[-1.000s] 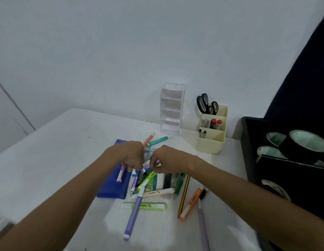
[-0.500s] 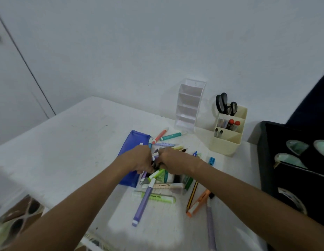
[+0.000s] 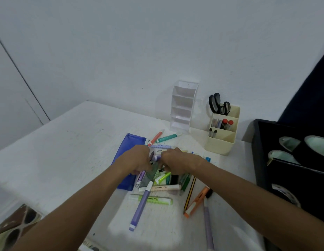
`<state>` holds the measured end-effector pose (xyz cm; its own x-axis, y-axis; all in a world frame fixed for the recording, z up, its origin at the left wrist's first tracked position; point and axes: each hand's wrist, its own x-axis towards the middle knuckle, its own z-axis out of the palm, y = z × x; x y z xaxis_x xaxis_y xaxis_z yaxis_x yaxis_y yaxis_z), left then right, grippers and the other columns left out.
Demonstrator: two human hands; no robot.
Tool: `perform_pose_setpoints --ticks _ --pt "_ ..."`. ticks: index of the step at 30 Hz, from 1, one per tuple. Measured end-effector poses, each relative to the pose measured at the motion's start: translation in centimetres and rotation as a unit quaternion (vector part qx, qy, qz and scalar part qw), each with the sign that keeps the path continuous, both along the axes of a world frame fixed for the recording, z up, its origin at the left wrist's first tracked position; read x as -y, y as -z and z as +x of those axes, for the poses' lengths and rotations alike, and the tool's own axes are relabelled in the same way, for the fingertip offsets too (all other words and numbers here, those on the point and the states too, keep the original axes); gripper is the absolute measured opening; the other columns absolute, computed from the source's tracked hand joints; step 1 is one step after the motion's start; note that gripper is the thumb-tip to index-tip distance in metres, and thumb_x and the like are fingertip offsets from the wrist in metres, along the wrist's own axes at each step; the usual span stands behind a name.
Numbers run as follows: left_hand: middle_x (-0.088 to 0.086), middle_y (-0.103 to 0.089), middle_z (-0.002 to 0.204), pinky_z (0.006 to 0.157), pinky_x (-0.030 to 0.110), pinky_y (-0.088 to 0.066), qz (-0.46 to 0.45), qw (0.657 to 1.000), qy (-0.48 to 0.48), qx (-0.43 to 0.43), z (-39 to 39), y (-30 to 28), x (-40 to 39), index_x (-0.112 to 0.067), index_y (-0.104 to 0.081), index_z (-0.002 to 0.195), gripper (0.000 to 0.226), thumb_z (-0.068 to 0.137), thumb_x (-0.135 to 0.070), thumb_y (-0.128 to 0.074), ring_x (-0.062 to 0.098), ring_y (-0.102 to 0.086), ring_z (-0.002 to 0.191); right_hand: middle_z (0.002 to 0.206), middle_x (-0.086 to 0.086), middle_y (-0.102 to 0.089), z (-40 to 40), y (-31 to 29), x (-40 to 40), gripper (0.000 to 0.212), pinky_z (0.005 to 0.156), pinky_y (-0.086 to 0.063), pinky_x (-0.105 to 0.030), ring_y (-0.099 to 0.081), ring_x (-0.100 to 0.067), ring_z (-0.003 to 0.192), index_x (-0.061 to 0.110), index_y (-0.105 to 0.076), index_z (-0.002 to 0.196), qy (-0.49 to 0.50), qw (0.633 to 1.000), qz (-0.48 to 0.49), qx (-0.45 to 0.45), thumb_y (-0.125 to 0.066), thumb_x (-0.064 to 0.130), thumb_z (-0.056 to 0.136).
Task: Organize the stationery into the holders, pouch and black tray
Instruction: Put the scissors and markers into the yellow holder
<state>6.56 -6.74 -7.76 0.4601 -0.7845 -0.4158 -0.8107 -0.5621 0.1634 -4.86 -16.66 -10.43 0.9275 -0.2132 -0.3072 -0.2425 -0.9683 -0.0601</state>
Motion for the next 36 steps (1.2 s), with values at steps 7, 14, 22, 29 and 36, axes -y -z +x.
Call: perform_pose_setpoints --ticks 7,14,22,29,36 --pt "0.011 -0.073 0.071 0.057 0.026 -0.054 -0.048 0.997 0.055 0.028 0.8 -6.5 0.7 -0.006 -0.073 0.083 0.016 0.078 -0.02 -0.066 0.021 -0.063 0.054 0.081 0.001 -0.06 -0.7 -3.3 1.4 0.022 0.068 -0.037 -0.025 -0.047 -0.013 0.072 0.006 -0.07 0.093 0.048 0.982 0.114 0.143 -0.05 -0.002 0.088" --pt "-0.001 -0.069 0.067 0.055 0.021 -0.048 -0.201 0.974 0.082 0.06 -0.5 -13.1 3.2 -0.013 -0.076 0.088 0.014 0.082 -0.02 -0.066 0.016 -0.063 0.063 0.1 -0.005 -0.07 -3.2 -8.9 4.3 0.02 0.071 -0.04 -0.001 -0.061 -0.013 0.087 0.006 -0.069 0.108 0.122 0.914 0.137 0.361 -0.06 0.01 0.091" --pt "-0.002 -0.073 0.091 0.059 0.015 -0.04 -0.403 0.904 0.138 0.037 -5.4 -16.6 8.8 -0.016 -0.076 0.094 0.02 0.09 -0.019 -0.057 0.01 -0.057 0.075 0.082 0.012 -0.068 -10.0 -14.0 7.3 0.018 0.076 -0.052 -0.017 -0.065 -0.004 0.075 0.011 -0.073 0.102 0.229 0.781 0.093 0.574 -0.061 0.012 0.088" --pt "-0.001 -0.073 0.094 0.07 0.018 -0.044 -0.42 0.886 0.194 0.006 -10.4 -15.6 12.7 -0.015 -0.075 0.099 0.019 0.088 -0.021 -0.06 0.01 -0.061 0.08 0.085 0.007 -0.071 -15.2 -13.6 8.2 0.017 0.071 -0.051 -0.015 -0.064 -0.007 0.079 0.012 -0.074 0.1 0.296 0.754 0.016 0.585 -0.06 0.013 0.09" --pt "0.005 -0.065 0.077 0.062 0.028 -0.05 -0.324 0.911 0.253 0.038 -12.1 -10.3 14.8 -0.01 -0.072 0.083 0.019 0.087 -0.02 -0.057 0.021 -0.059 0.069 0.091 -0.002 -0.075 -15.6 -7.8 7.8 0.018 0.067 -0.044 -0.004 -0.06 -0.003 0.071 0.009 -0.073 0.105 0.341 0.778 0.013 0.527 -0.062 0.012 0.091"
